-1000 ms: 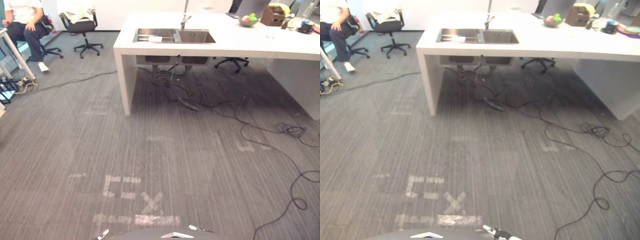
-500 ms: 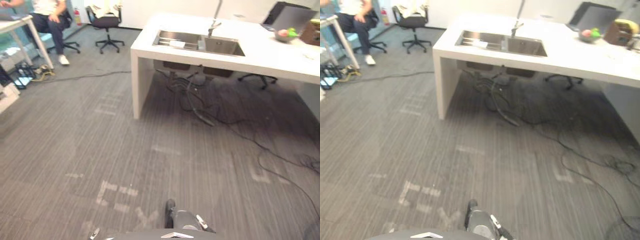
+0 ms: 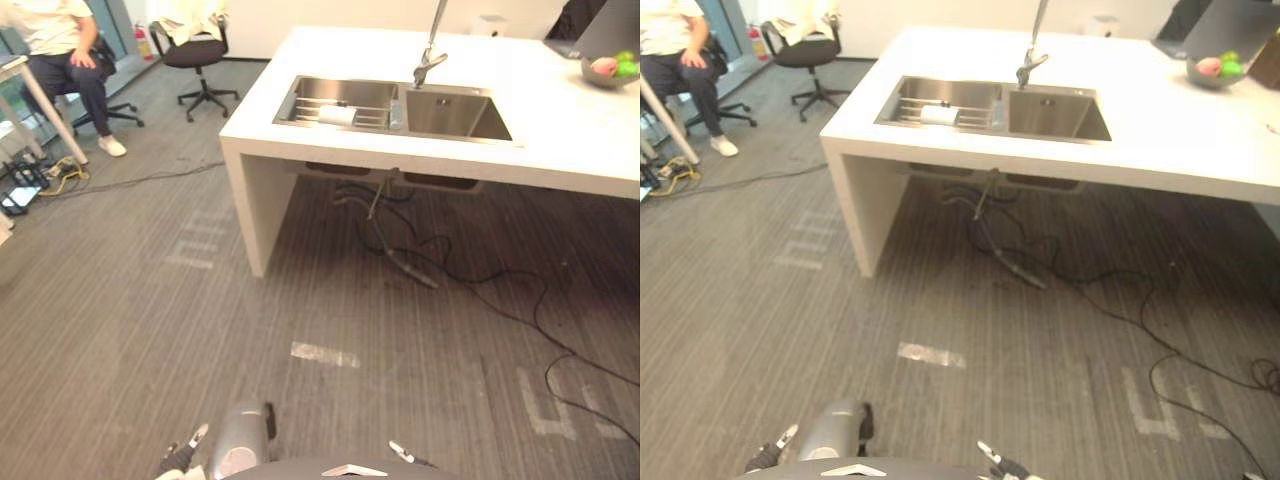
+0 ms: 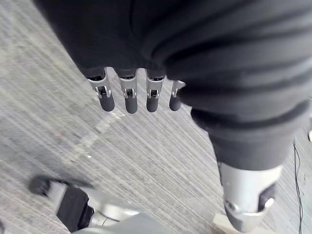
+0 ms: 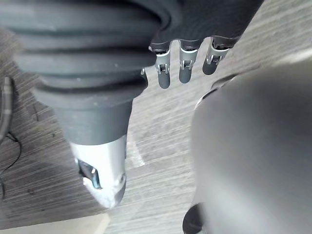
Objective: Walk over to the sink, pick up the cup, carry it to the dishwasher, place the cup inside the dishwasher, then close the dishwasher door
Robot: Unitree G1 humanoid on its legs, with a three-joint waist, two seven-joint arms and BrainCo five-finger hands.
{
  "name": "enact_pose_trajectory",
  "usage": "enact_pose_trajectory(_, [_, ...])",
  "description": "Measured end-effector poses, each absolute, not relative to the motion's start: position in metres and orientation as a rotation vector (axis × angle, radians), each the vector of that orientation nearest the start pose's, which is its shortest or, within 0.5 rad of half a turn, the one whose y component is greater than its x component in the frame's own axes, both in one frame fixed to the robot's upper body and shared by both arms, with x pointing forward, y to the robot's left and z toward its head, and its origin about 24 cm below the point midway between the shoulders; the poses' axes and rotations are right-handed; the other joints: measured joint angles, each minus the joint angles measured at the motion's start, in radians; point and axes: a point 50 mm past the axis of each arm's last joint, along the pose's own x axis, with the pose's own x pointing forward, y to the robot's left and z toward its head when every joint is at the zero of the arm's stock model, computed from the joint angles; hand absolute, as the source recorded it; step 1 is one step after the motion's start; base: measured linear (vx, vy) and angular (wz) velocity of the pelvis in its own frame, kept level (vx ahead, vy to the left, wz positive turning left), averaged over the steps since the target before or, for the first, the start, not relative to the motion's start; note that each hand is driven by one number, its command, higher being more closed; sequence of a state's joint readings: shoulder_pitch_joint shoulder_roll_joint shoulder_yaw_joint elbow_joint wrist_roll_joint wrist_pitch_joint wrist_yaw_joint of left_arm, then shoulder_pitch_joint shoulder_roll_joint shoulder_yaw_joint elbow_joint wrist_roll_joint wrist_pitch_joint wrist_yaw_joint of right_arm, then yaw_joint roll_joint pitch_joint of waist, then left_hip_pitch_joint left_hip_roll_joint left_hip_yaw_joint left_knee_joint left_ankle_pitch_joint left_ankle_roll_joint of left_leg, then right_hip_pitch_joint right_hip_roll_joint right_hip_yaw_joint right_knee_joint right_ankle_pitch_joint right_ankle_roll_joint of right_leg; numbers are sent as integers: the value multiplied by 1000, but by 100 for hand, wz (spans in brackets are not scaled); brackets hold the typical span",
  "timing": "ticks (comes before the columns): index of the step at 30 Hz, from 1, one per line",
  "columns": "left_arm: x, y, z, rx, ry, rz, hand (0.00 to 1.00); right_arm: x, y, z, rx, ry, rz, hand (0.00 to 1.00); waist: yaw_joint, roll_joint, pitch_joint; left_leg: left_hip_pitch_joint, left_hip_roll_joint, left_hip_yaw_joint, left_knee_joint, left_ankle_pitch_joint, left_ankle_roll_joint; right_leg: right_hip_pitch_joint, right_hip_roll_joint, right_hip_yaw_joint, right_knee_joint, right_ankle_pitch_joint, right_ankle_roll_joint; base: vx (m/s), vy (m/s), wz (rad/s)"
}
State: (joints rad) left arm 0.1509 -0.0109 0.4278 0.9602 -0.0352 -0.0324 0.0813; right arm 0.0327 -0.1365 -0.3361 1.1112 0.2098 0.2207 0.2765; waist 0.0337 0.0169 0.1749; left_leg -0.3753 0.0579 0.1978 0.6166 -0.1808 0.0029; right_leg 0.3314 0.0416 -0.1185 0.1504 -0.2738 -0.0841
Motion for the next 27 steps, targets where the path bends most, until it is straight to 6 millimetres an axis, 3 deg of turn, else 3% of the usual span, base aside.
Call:
enact_pose_trajectory(1, [72, 212, -159, -183, 1048, 538, 0, 86, -217, -162, 479, 1203, -241, 0, 5, 10, -1, 19, -7, -3, -152, 59, -1, 18, 5, 20, 2, -8, 14, 599, 119, -103])
enact_pose_trajectory(2, [72, 208, -158, -157, 1028, 505, 0, 88, -215, -162, 476, 1185, -235, 0, 26, 51, -18, 65, 0, -29, -346, 253, 32, 60, 29, 88, 6, -30, 29, 505, 127, -97])
enact_pose_trajectory(3, [71, 208, -158, -144, 1020, 495, 0, 89, -211, -162, 482, 1178, -224, 0, 26, 42, -19, 79, -16, -28, -365, 308, 62, 66, 15, 104, 7, -34, 32, 609, 189, -77])
enact_pose_trajectory(4, [84, 214, -153, -95, 960, 467, 0, 94, -200, -162, 493, 1166, -193, 0, 17, -7, -31, 79, -51, -7, -382, 289, 66, 51, -26, 118, 19, -27, 28, 525, 214, -14])
enact_pose_trajectory(5, [107, 214, -145, -30, 881, 415, 0, 96, -196, -162, 499, 1163, -187, 0, 18, -28, -39, 65, -70, -6, -378, 275, 80, 23, -43, 144, 47, -8, 29, 481, 226, 8])
enact_pose_trajectory(8, [146, 198, -128, 113, 716, 287, 0, 97, -196, -163, 485, 1172, -198, 0, 10, -27, -38, 102, -118, -2, -379, 242, 104, 3, -81, 186, 129, 45, 48, 437, 227, 18])
enact_pose_trajectory(11, [180, 167, -98, 267, 488, 122, 0, 95, -198, -163, 473, 1200, -205, 0, 9, -39, -55, 190, -160, 28, -373, 145, 119, -59, -134, 178, 380, 137, 190, 420, 143, -16])
enact_pose_trajectory(12, [195, 154, -81, 338, 368, 86, 0, 97, -200, -162, 454, 1210, -205, 0, 7, -45, -64, 225, -168, 40, -390, 114, 127, -144, -158, 156, 535, 249, 301, 465, 170, -40])
enact_pose_trajectory(13, [212, 140, -59, 360, 238, 66, 0, 100, -209, -160, 427, 1193, -218, 0, 0, -40, -59, 281, -175, 40, -421, 104, 129, -243, -192, 130, 736, 396, 316, 381, 162, -41])
enact_pose_trajectory(14, [220, 135, -47, 364, 172, 62, 0, 105, -214, -157, 418, 1166, -224, 0, -4, -48, -54, 309, -181, 43, -431, 98, 121, -305, -219, 103, 877, 390, 288, 369, 151, -27])
enact_pose_trajectory(15, [233, 127, -25, 375, 59, 59, 0, 110, -223, -153, 405, 1129, -239, 0, -17, -54, -47, 361, -182, 41, -436, 76, 114, -413, -266, 37, 1096, 335, 200, 342, 117, -12])
enact_pose_trajectory(16, [241, 122, -4, 379, -44, 75, 0, 112, -231, -150, 389, 1108, -254, 0, -34, -40, -40, 407, -167, 41, -446, 68, 110, -497, -291, -25, 1206, 284, 135, 322, 94, 1])
enact_pose_trajectory(17, [245, 120, 8, 380, -98, 87, 0, 112, -233, -150, 393, 1102, -264, 0, -41, -42, -40, 429, -160, 37, -454, 67, 108, -525, -299, -54, 1223, 256, 121, 320, 63, 17])
enact_pose_trajectory(18, [251, 116, 25, 382, -177, 102, 0, 107, -233, -151, 399, 1112, -277, 0, -45, -44, -41, 466, -151, 23, -467, 67, 107, -561, -302, -91, 1199, 214, 115, 335, 7, 41])
enact_pose_trajectory(20, [263, 111, 68, 396, -369, 147, 0, 86, -222, -159, 421, 1180, -288, 0, -44, -46, -39, 527, -122, -19, -499, 54, 85, -598, -302, -175, 979, 136, 113, 414, -71, 63])
enact_pose_trajectory(21, [264, 111, 77, 410, -408, 158, 0, 82, -218, -161, 441, 1192, -298, 0, -44, -44, -38, 541, -113, -28, -505, 47, 74, -595, -301, -197, 894, 120, 110, 299, -105, 48])
enact_pose_trajectory(22, [265, 113, 88, 431, -458, 174, 0, 77, -214, -163, 449, 1218, -293, 0, -43, -43, -37, 559, -102, -33, -512, 38, 59, -582, -298, -230, 759, 102, 107, 325, -174, 21])
enact_pose_trajectory(23, [264, 117, 101, 464, -520, 193, 0, 71, -214, -165, 443, 1266, -279, 0, -35, -39, -35, 589, -78, -33, -517, 15, 24, -549, -270, -270, 487, 102, 107, 320, -194, 4])
enact_pose_trajectory(24, [263, 118, 105, 475, -540, 202, 0, 68, -213, -165, 436, 1282, -275, 0, -32, -38, -35, 598, -68, -33, -515, 4, 10, -537, -251, -270, 379, 117, 115, 376, -262, -9])
enact_pose_trajectory(25, [262, 119, 110, 506, -565, 211, 0, 66, -211, -166, 428, 1309, -257, 0, -31, -41, -38, 604, -54, -34, -506, -23, -7, -518, -214, -231, 195, 169, 127, 304, -267, -8])
enact_pose_trajectory(26, [261, 121, 113, 533, -576, 217, 0, 65, -207, -167, 406, 1335, -225, 0, -35, -58, -42, 615, -53, -42, -488, -53, -26, -505, -198, -176, 106, 293, 129, 321, -290, -5])
enact_pose_trajectory(27, [262, 123, 112, 544, -567, 217, 0, 64, -208, -167, 391, 1347, -214, 0, -37, -60, -47, 628, -39, -50, -483, -69, -42, -497, -180, -172, 112, 326, 89, 327, -340, 4])
